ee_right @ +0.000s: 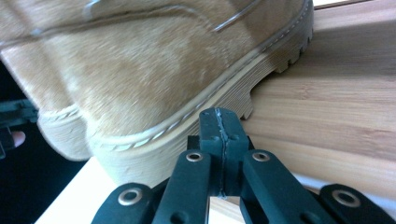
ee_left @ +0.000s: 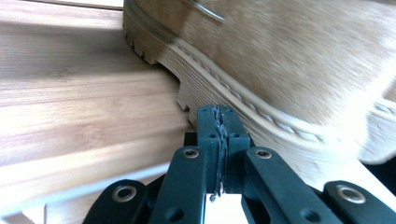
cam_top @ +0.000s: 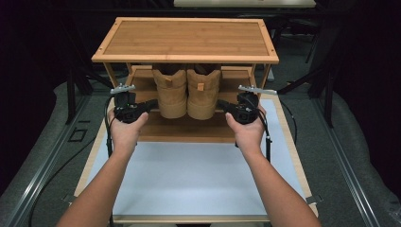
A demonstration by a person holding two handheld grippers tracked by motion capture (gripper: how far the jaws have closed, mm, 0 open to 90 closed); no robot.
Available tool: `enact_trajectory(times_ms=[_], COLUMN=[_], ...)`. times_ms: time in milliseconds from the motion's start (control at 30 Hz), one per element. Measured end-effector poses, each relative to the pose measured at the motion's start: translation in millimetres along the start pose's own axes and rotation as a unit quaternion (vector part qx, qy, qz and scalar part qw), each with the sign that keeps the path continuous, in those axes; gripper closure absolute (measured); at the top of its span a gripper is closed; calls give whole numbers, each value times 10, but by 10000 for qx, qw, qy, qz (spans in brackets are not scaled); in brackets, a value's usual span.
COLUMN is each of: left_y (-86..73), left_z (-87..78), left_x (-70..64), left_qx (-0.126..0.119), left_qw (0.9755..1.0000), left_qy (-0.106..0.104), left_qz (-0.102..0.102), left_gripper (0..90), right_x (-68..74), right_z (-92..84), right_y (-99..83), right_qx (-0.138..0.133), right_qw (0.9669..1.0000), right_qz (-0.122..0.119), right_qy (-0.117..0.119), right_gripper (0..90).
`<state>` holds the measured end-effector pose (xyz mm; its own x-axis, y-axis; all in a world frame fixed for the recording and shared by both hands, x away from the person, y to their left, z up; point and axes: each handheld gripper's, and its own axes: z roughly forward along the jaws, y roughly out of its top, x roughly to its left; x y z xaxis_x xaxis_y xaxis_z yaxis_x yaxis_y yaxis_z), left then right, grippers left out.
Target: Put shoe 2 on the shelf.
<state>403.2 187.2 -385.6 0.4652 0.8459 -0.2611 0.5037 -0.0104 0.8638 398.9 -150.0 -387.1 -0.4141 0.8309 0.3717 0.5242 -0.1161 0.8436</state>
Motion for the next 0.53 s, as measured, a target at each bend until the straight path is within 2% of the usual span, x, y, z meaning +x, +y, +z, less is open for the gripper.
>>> enact_trajectory(times_ms=[33, 67, 100, 133, 200, 233, 267, 300, 333, 533], left_y=[-15, -36, -60, -86, -142, -176, -204, -259, -307, -622], left_z=[-33, -63, -90, -110, -150, -169, -185, -215, -240, -387], left_x=[-2, -1, 4, 11, 34, 52, 70, 94, 118, 304], left_qx=[25, 1, 4, 35, 104, 120, 140, 153, 190, 420], left_qw=[10000, 10000, 10000, 10000, 9999, 9999, 9999, 9999, 9998, 9990], left_qy=[22, 10, -10, -3, -4, 0, -14, -4, 4, 83], left_qz=[64, 66, 47, 73, 92, 84, 79, 69, 97, 90], left_gripper=[884, 882, 880, 875, 873, 871, 865, 862, 856, 771], right_x=[11, 23, 9, 25, 3, -5, -29, -43, -71, -235], right_z=[-42, -64, -109, -115, -157, -164, -196, -205, -237, -385], right_y=[-3, -17, -22, -45, -82, -108, -126, -149, -187, -465], right_qx=[129, 77, 216, 108, 137, 79, 217, 218, 329, 706], right_qw=[9999, 9998, 9995, 9997, 9998, 9997, 9996, 9996, 9993, 9961], right_qz=[-83, -141, -186, -182, -165, -164, -172, -163, -157, -356], right_qy=[-25, -76, 165, -87, -55, -155, -105, -115, -125, -394], right_gripper=[900, 900, 900, 900, 900, 900, 900, 900, 900, 893])
